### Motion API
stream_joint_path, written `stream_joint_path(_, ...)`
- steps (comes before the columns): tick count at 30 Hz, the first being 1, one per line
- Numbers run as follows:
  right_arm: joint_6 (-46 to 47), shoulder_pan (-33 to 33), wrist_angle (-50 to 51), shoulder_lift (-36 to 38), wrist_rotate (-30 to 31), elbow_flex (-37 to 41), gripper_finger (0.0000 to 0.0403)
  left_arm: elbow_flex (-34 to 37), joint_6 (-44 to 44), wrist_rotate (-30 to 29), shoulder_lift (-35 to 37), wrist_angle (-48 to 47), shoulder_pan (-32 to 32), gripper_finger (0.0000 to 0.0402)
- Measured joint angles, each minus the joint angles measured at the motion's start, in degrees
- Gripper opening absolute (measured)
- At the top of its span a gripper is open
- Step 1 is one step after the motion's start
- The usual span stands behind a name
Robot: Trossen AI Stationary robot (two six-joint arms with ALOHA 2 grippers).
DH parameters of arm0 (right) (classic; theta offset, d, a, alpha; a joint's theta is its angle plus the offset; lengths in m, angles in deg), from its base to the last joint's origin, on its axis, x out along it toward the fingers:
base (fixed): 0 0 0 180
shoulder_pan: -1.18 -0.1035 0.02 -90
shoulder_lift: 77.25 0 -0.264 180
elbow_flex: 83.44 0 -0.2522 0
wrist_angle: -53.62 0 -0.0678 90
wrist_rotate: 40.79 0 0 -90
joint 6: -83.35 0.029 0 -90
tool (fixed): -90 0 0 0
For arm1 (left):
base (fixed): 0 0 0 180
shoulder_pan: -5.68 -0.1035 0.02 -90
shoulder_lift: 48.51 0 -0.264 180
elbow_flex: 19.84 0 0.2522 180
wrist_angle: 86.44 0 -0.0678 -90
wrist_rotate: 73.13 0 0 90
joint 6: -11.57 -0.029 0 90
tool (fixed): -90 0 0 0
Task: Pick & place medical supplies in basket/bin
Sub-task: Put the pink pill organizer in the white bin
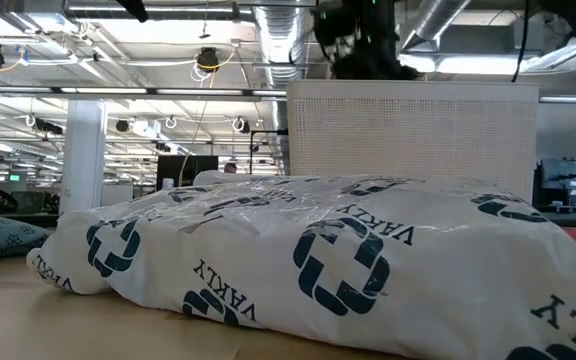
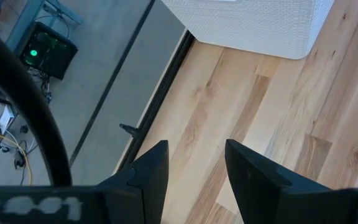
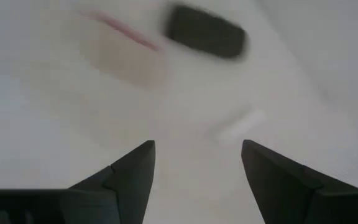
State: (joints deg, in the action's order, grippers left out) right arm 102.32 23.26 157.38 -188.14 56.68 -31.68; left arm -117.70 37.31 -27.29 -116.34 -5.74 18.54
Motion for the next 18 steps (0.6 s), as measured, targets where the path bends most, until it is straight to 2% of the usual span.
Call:
stream_joint_path(9,-0.03,-9.27,-0.08,0.08,-3.84,-18.26,0.0235,-0.01,0.06,0.00,0.00,-0.02,0.00,0.0148)
stream_joint_path(13,1.48,-15.40,0.02,0.08,-10.43,-19.38,0.0235,-0.02,0.04,0.00,0.00,-0.02,0.00,0.0148)
stream_joint_path(18,4.46,-22.92,-0.06,0.02,-10.67,-18.41,0.0234,-0.02,0.38,0.02,0.00,-0.04,0.02,0.0148)
